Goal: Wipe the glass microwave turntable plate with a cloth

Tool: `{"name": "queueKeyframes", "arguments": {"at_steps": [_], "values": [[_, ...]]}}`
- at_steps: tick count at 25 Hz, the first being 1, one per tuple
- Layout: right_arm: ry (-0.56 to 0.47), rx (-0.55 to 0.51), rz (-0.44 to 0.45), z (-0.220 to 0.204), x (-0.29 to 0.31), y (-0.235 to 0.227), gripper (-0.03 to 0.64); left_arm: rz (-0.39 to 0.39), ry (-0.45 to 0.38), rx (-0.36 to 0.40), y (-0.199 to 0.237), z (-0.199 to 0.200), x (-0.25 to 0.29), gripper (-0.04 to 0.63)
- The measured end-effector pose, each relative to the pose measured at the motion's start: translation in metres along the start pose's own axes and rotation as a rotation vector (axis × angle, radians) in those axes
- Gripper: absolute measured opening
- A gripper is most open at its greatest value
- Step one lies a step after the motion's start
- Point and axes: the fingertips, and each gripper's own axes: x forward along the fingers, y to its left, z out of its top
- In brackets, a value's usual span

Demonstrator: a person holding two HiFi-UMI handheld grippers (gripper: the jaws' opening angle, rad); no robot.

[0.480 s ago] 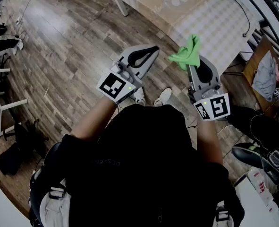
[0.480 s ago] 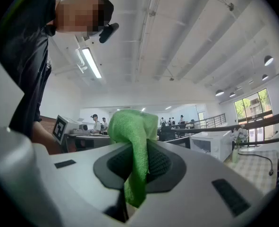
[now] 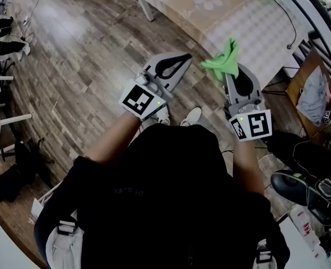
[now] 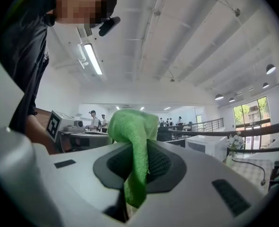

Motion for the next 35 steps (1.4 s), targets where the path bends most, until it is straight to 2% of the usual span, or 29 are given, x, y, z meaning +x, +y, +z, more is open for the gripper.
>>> {"name": "queueKeyframes", "arguments": {"at_steps": [10, 24, 35], "values": [[-0.017, 0.022, -0.030, 0.000, -0.006, -0.019, 0.060, 0.032, -0.010, 0.019, -0.006, 0.001, 0.015, 0.021], [0.000, 0.061, 0.091, -0.020, -0.017, -0.021, 0.058, 0.088, 0.008, 0.007, -0.020, -0.004, 0.027, 0.021], [0.035, 0.066, 0.074, -0.030, 0.026, -0.027, 0.058, 0.073, 0.016, -0.017, 0.024, -0.016, 0.034, 0.021]]}}
